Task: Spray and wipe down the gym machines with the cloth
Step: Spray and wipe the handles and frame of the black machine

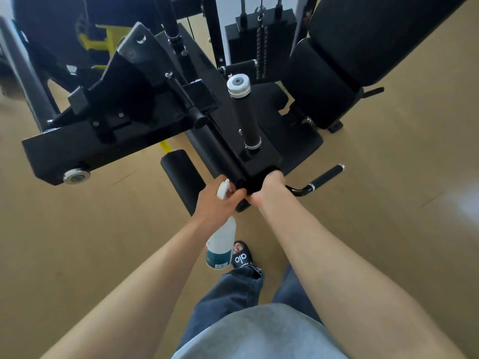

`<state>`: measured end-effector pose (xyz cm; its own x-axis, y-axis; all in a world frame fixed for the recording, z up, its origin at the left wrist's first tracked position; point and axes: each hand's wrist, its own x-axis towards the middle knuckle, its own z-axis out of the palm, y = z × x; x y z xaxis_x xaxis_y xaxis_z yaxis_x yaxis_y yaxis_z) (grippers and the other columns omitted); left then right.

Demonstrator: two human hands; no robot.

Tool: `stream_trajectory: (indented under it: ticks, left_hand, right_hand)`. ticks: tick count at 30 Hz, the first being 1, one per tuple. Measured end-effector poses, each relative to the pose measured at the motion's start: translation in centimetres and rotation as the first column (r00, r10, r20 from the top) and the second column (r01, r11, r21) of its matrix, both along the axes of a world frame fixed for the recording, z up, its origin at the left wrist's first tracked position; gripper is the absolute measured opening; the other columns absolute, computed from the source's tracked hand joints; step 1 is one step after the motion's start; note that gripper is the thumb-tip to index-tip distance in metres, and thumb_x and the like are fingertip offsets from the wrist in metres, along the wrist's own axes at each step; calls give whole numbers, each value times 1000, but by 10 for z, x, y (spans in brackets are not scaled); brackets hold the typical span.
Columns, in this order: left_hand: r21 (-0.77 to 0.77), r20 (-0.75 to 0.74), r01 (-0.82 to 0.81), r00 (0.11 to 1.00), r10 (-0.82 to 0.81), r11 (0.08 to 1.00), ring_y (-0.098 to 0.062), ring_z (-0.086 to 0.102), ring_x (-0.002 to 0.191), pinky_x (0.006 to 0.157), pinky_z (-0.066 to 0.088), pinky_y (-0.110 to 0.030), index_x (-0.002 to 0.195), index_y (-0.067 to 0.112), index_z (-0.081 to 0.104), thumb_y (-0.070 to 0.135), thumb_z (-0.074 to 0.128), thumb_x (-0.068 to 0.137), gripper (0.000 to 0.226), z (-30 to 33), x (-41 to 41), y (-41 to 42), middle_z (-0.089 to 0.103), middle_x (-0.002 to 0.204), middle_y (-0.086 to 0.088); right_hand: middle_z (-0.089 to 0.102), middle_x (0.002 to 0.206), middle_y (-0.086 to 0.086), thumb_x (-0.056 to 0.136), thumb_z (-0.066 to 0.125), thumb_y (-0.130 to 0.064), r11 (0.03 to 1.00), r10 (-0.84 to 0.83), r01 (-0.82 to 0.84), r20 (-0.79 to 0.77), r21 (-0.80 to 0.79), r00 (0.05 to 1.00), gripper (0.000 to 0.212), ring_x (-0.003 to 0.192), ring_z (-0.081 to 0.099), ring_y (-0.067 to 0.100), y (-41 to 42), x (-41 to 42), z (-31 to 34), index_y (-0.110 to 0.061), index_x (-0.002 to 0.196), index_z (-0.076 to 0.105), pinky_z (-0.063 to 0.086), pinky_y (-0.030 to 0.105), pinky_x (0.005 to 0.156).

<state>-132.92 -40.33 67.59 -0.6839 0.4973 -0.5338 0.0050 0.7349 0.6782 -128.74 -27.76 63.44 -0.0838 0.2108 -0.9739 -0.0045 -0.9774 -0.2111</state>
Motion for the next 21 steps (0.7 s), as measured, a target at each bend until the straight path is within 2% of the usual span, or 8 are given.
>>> stream_trajectory:
  ticks: [4, 6, 8, 11, 13, 15, 17, 21]
  left_hand:
    - [14, -6, -15, 1000, 15, 1000, -32, 70, 81, 58, 46, -20, 90, 10, 60, 32, 75, 92, 27, 4, 2, 6, 71, 88, -11]
    - [21, 17, 44, 999, -44, 999, -24, 67, 75, 56, 46, -17, 89, 10, 61, 31, 76, 92, 26, 8, 6, 12, 70, 85, -8]
    - [26, 51, 114, 992, -115, 993, -18, 64, 70, 55, 47, -19, 89, 9, 63, 30, 77, 92, 26, 12, 13, 22, 67, 79, -4]
    - [-2, 79, 50, 996, -49, 999, -17, 64, 65, 59, 50, -25, 84, 12, 67, 34, 80, 90, 27, 12, 19, 36, 67, 70, 1]
    - [-17, 116, -59, 991, 60, 998, -18, 65, 65, 67, 52, -32, 79, 14, 66, 38, 82, 88, 30, 5, 22, 37, 67, 64, 1]
    - [-43, 128, -145, 981, 149, 988, -18, 65, 64, 70, 53, -36, 82, 11, 66, 42, 82, 86, 35, 3, 30, 41, 68, 66, -6]
    - [-81, 121, -246, 960, 254, 966, -18, 65, 64, 70, 53, -34, 86, 9, 65, 43, 82, 87, 37, 6, 43, 49, 70, 71, -11]
    - [-114, 107, -349, 927, 361, 930, -15, 57, 59, 65, 46, -30, 78, 11, 66, 42, 79, 91, 36, 14, 73, 68, 66, 63, -3]
  right_hand:
    - [64, 129, 17, 101, 38, -30, 990, 132, -135, -93, -26, 987, 46, 92, 67, 36, 9, 11, 10, -8, 137, 55, 59, 41, 67]
    - [67, 123, 15, 102, 41, -25, 972, 233, -234, -56, 3, 971, 39, 85, 66, 33, 18, 16, 12, -7, 132, 59, 59, 42, 68]
    - [70, 103, 16, 101, 42, -20, 960, 279, -279, -30, 14, 960, 31, 76, 66, 32, 33, 20, 15, -6, 117, 64, 60, 39, 58]
    - [60, 65, 10, 98, 36, -13, 946, 323, -323, -23, -14, 946, 26, 49, 55, 22, 58, 25, 23, -12, 87, 59, 51, 24, 45]
    - [41, 45, 1, 93, 34, -11, 933, 355, -357, -35, -54, 934, 28, 29, 33, 14, 75, 32, 22, -18, 66, 40, 30, 13, 35]
    - [33, 45, -1, 87, 31, -9, 911, 405, -410, -100, -37, 909, 28, 28, 23, 12, 92, 40, 23, -20, 62, 29, 20, 11, 35]
    - [35, 49, 0, 74, 32, -8, 909, 414, -418, -162, 13, 896, 18, 32, 25, 12, 113, 44, 22, -20, 61, 29, 21, 12, 35]
    - [53, 71, 2, 87, 42, -18, 900, 435, -426, -209, 90, 876, 13, 49, 45, 17, 167, 47, 17, -17, 86, 55, 37, 20, 41]
